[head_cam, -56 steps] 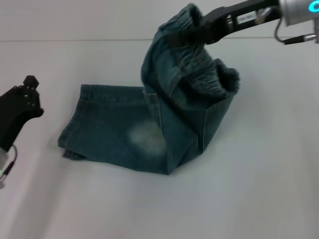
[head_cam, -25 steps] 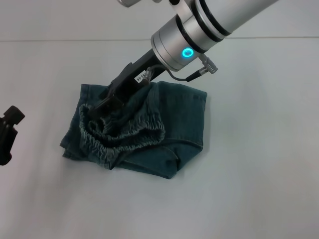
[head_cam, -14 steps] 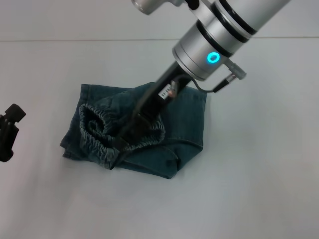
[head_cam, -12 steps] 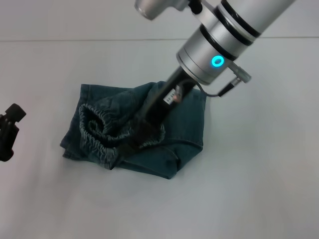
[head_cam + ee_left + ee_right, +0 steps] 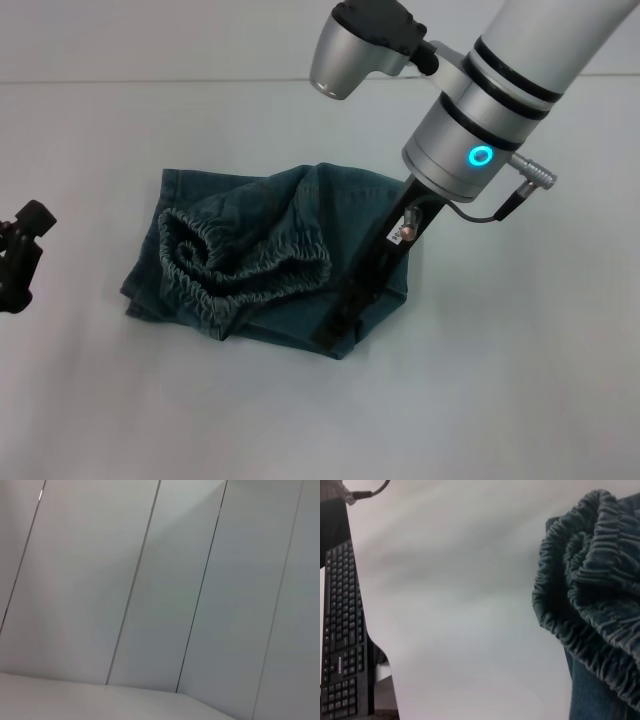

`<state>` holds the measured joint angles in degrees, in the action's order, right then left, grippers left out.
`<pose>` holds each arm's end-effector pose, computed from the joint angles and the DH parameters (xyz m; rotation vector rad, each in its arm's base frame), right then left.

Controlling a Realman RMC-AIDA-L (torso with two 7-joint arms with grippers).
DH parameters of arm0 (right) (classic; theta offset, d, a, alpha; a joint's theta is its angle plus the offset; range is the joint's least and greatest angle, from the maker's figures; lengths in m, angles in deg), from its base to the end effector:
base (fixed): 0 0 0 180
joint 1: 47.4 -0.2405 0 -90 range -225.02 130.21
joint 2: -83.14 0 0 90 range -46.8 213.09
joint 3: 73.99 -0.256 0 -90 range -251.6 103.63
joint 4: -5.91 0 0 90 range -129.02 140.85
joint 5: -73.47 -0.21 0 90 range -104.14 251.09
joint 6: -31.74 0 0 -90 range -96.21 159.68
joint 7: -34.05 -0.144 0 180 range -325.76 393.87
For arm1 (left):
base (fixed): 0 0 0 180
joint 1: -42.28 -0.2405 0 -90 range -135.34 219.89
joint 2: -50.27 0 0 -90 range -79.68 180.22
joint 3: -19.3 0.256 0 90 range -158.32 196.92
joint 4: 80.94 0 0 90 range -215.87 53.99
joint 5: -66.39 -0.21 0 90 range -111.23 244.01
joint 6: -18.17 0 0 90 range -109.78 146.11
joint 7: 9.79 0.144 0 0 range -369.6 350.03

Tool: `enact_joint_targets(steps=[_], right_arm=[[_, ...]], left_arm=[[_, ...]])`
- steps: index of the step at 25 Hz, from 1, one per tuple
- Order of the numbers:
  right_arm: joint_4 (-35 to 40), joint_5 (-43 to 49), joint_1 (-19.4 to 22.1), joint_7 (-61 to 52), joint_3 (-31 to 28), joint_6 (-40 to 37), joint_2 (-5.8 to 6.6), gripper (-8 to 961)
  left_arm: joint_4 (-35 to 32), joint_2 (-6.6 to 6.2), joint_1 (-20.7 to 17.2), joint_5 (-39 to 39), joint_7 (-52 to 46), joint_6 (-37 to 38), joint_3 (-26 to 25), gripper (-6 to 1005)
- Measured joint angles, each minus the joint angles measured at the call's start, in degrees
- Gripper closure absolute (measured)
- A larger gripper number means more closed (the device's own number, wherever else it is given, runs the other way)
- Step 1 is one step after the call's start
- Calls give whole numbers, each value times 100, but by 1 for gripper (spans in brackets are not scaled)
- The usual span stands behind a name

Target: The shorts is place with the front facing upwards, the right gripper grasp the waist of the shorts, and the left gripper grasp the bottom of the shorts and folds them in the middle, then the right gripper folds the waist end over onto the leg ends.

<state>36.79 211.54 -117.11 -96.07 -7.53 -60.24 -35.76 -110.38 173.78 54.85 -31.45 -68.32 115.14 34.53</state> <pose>0.0864 0.3798 -0.0673 2.8528 -0.7655 0.4924 -0.3387 0.2364 0.0328 -1.9726 -0.6613 -1.0850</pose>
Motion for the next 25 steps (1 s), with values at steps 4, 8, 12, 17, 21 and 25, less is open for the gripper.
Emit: enact_joint_targets(steps=[4,8,12,17,21,25], right_arm=[[67,105,55,-3,13,-33,37,49],[77,272,86,-9,21,165,-11,52],[27,447,97,37,35,500,-77,54],[-31,439,89,176,63,921,-112,61],[-129,267,67,397,89,1239,-129,70],[-228,-213,75,741,90,1548,-131,78]], left_arm=[[0,-15,19,-2,-1,9,5,998],[0,-23,26,-5,-6,45,7,997],[0,-23,41,-7,-8,24,7,997],[0,-21,43,-8,-14,11,23,997],[0,-21,51,-7,-29,-3,64,997],[13,-21,65,-7,-35,-56,66,997]])
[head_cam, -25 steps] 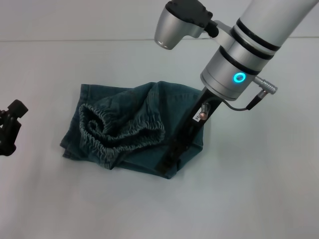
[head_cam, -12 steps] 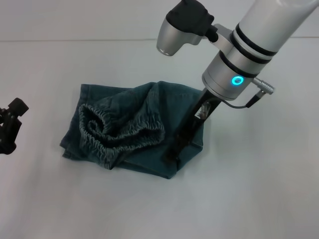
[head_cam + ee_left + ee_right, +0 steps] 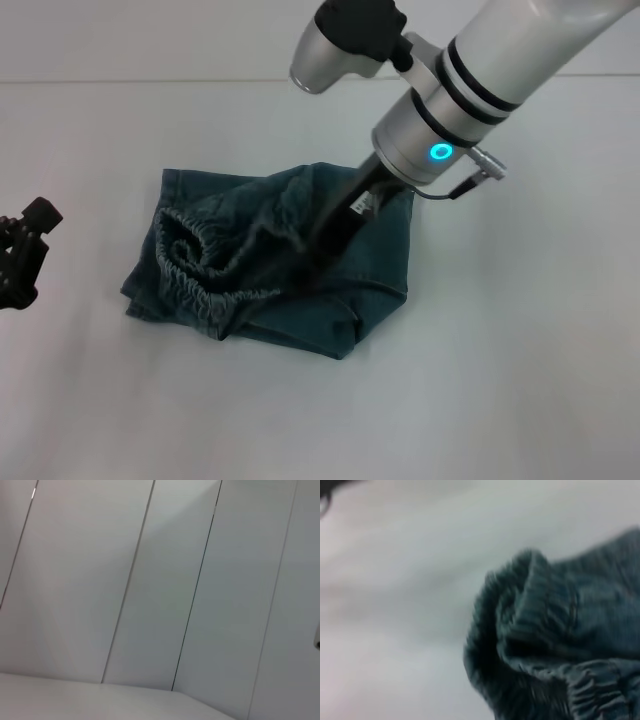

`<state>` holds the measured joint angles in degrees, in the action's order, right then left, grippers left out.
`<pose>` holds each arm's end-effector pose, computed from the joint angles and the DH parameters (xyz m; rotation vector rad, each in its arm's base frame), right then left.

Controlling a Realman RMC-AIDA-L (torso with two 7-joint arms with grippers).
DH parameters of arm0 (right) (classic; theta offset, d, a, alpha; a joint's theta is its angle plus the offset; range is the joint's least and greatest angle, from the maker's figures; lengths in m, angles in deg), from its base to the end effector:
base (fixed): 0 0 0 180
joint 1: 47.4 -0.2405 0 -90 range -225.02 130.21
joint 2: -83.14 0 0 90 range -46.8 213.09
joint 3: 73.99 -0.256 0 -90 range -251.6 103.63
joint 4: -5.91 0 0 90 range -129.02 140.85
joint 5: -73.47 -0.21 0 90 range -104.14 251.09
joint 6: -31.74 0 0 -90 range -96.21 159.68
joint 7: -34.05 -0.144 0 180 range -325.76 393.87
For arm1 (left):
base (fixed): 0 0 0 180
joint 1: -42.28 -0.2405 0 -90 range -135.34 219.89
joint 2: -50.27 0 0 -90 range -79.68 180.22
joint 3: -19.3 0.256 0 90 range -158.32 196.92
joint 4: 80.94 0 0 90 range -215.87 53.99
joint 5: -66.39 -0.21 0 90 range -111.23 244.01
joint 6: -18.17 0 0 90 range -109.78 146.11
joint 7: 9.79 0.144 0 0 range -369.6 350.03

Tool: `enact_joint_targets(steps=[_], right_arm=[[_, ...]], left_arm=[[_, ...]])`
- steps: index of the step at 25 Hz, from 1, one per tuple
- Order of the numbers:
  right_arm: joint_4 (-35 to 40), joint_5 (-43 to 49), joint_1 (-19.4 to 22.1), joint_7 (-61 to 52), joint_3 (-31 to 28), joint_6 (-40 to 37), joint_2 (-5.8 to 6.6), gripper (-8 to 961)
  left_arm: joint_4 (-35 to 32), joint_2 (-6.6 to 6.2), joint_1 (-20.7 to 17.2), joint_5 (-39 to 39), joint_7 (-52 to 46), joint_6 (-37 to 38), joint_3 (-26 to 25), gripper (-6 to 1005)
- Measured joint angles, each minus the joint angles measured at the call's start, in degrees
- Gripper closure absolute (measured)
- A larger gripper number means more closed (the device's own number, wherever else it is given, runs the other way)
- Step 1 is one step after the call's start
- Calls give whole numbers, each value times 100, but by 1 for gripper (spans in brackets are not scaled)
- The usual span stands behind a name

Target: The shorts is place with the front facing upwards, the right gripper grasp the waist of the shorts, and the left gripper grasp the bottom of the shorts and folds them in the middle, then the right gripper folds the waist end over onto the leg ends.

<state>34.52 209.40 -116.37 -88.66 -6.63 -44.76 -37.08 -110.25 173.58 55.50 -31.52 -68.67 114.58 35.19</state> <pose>0.0870 0.4036 -0.0885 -3.0403 0.6228 -0.3277 -0.3369 0.2410 0.0318 -1.9878 -0.6630 -1.0844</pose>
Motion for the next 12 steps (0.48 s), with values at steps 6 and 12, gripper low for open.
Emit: enact_joint_targets(steps=[6,12], right_arm=[[-412,-1053,122,720,-3,631,6,91],[-1102,-1754,85,1599,2,1685,-62,237]], left_arm=[[115,0,40,0,0,-154,22,997],[137,0,66,0,1,-210,28,997]])
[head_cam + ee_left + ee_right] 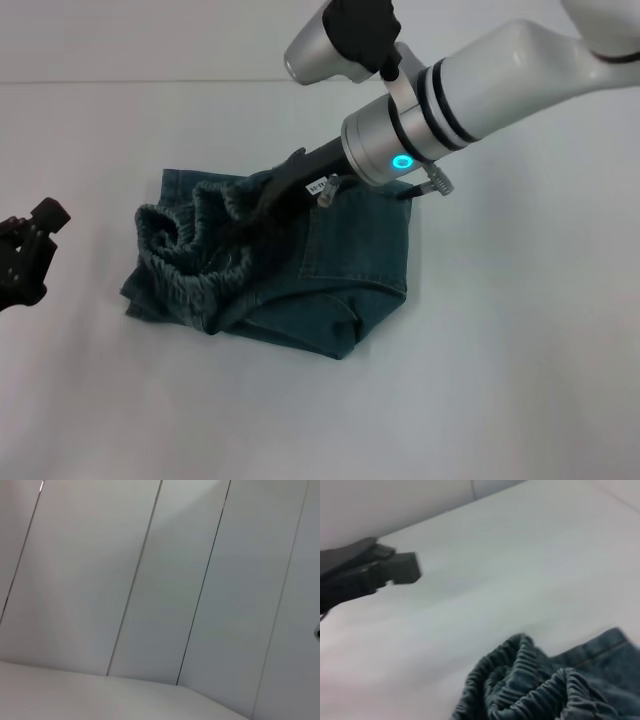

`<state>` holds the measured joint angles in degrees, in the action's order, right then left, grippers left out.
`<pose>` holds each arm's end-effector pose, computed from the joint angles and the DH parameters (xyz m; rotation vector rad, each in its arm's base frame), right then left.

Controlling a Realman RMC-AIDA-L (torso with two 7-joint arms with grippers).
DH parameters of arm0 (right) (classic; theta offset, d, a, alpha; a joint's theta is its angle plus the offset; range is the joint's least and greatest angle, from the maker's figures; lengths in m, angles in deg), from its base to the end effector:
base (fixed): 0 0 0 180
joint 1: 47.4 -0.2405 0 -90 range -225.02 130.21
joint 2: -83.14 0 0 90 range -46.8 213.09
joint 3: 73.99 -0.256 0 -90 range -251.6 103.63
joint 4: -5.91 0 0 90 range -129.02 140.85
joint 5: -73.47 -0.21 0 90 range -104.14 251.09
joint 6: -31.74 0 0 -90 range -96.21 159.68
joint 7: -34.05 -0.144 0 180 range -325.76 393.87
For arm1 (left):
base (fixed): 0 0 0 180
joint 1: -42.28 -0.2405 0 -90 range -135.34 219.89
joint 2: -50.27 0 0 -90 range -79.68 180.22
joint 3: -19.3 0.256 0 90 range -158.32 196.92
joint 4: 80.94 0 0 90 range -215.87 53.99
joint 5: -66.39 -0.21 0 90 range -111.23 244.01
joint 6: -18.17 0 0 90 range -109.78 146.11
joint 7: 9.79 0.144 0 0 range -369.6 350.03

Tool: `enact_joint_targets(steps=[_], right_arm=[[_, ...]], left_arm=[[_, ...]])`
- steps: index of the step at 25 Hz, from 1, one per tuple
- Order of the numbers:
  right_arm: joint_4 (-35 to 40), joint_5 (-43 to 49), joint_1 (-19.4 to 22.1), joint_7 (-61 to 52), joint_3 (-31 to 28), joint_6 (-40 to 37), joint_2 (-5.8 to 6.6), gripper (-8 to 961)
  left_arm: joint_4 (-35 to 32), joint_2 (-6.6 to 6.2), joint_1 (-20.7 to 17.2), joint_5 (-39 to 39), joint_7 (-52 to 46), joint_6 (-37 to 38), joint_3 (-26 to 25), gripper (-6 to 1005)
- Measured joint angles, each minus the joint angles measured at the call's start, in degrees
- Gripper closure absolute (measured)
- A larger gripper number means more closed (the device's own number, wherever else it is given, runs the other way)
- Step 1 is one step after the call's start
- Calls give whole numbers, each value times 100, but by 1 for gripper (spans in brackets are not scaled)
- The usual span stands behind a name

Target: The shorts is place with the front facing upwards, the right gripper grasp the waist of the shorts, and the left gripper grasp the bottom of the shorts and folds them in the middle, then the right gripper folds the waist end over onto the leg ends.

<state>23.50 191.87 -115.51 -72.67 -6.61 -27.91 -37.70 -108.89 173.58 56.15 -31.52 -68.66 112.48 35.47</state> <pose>0.0929 0.4159 -0.1151 -2.9596 0.5752 0.0741 -0.3379 0.2459 0.0260 -1.9808 -0.6972 -1.0747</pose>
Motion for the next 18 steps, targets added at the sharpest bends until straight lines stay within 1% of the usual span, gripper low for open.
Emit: enact_joint_targets(steps=[1,2,5,8,13,18], right_arm=[[-141,-157,-27,276,8,321,-28,272],[-141,-157,-27,276,8,321,-28,272],[-344,-373,-85,628,63,740,-60,271],[-535,-741,-90,995,199,1088,-67,270],[-636,-1498,39,1693,267,1241,-70,271],[-723,-2327,63,2193,282,1072,-70,271]], left_arm=[[0,0,10,0,-1,-10,0,997],[0,0,21,0,-1,-23,0,997],[0,0,60,0,-1,-37,0,997],[35,-3,110,0,-1,-45,-5,997],[177,-43,201,3,21,-166,-15,998],[268,-39,263,6,56,-269,0,998]])
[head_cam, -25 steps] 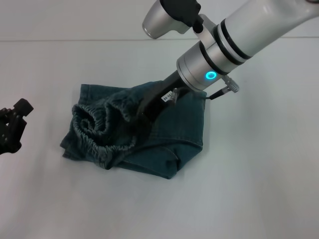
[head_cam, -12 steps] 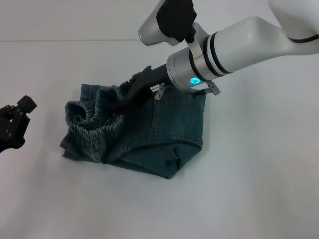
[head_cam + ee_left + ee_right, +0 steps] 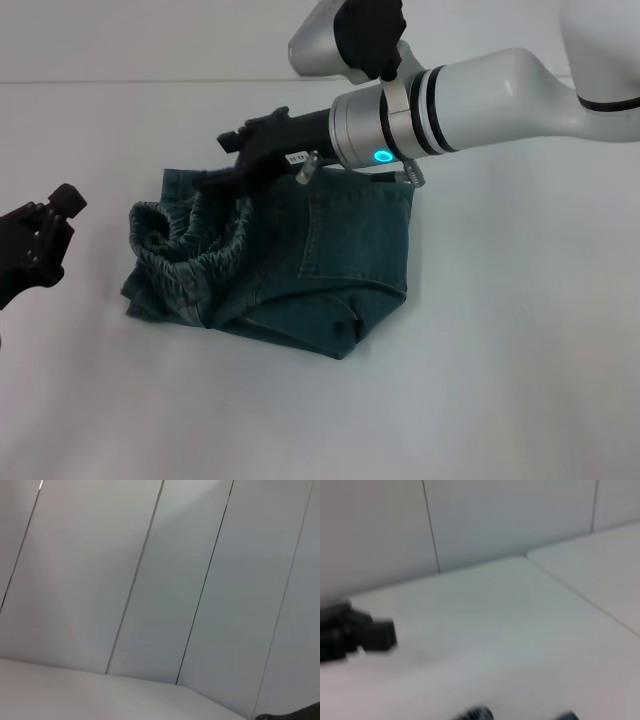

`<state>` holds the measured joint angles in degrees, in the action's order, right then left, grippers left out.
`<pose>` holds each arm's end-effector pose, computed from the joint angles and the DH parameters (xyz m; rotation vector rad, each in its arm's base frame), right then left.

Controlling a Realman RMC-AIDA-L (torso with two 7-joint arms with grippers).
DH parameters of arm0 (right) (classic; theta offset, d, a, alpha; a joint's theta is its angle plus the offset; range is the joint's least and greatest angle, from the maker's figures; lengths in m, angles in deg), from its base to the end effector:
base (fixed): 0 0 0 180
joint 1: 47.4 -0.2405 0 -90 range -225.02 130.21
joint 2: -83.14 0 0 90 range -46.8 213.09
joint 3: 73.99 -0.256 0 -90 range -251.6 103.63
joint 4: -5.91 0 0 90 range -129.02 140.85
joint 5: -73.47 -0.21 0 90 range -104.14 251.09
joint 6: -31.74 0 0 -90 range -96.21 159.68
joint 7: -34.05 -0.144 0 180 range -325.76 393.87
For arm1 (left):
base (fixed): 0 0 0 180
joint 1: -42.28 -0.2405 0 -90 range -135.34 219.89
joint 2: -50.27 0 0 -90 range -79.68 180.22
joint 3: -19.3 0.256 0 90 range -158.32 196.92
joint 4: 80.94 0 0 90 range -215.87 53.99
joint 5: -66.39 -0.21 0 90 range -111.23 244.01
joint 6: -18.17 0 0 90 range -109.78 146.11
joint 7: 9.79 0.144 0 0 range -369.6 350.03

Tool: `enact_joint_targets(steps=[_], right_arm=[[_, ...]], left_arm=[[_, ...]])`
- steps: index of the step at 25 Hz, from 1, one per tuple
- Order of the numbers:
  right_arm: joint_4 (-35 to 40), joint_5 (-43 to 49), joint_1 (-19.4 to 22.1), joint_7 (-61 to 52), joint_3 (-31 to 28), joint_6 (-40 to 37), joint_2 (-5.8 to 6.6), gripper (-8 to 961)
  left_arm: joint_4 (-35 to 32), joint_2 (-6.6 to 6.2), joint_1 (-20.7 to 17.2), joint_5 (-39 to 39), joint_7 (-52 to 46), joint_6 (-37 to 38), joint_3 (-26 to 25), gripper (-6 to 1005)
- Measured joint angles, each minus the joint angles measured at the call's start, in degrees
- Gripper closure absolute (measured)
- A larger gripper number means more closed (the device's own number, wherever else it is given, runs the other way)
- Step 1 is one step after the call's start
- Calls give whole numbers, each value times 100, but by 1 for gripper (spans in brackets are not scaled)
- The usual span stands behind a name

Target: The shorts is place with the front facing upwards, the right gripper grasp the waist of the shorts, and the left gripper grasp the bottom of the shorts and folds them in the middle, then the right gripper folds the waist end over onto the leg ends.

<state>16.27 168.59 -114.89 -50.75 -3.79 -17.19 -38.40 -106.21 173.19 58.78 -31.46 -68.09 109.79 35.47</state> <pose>0.0914 0.4274 -0.1247 -2.8120 0.4406 0.3648 -0.3326 0.2617 0.0188 -1.9829 -0.7133 -1.0799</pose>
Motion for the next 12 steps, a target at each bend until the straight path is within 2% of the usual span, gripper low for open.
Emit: enact_joint_targets(steps=[7,9,12], right_arm=[[-24,-1029,277,633,-2,-55,18,254],[43,-1356,451,748,-19,-90,53,247],[473,-1745,975,779,-38,-235,88,237]], left_arm=[[31,20,32,0,34,-1,0,999],[31,21,32,8,39,10,0,999],[31,9,52,40,36,21,-13,999]])
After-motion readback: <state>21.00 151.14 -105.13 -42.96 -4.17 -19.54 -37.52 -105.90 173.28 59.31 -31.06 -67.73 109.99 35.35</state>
